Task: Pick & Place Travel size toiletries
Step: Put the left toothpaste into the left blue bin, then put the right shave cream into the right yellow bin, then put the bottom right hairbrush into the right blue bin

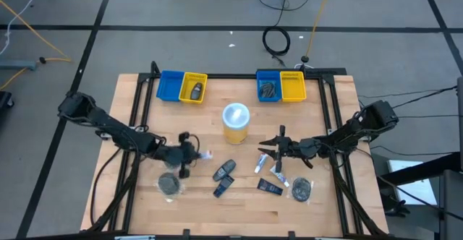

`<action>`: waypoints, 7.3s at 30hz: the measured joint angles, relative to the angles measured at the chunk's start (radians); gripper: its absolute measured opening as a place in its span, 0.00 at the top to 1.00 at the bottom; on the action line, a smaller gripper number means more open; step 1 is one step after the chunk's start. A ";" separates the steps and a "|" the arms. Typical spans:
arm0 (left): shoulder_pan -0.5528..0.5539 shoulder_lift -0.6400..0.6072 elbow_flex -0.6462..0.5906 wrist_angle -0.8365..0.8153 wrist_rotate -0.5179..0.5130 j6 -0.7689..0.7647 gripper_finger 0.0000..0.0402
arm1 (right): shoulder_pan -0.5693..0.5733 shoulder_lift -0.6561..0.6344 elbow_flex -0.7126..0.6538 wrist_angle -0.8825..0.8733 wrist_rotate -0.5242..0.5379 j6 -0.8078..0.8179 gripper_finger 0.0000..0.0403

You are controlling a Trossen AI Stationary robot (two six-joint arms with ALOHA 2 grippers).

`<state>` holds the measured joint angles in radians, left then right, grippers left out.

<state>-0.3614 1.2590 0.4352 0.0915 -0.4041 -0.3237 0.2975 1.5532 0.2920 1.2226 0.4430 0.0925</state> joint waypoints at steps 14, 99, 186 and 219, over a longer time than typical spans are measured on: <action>0.646 -0.222 0.200 -0.498 -0.278 0.037 0.97 | -0.004 0.000 0.000 0.000 0.000 0.000 0.76; 0.055 0.425 -0.038 0.734 -0.254 -0.108 0.62 | 0.381 0.011 0.497 -1.317 -0.132 0.472 0.29; 0.029 0.478 -0.038 0.660 -0.458 -0.179 0.62 | -0.830 -0.296 0.490 -1.319 -0.105 0.136 0.53; 0.041 0.478 -0.038 0.669 -0.460 -0.188 0.62 | 0.075 -0.586 0.167 -1.479 -0.571 0.825 0.51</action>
<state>-0.3202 1.7374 0.3977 0.7609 -0.8646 -0.5114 0.3724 0.9673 0.4594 -0.2561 -0.1283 0.9177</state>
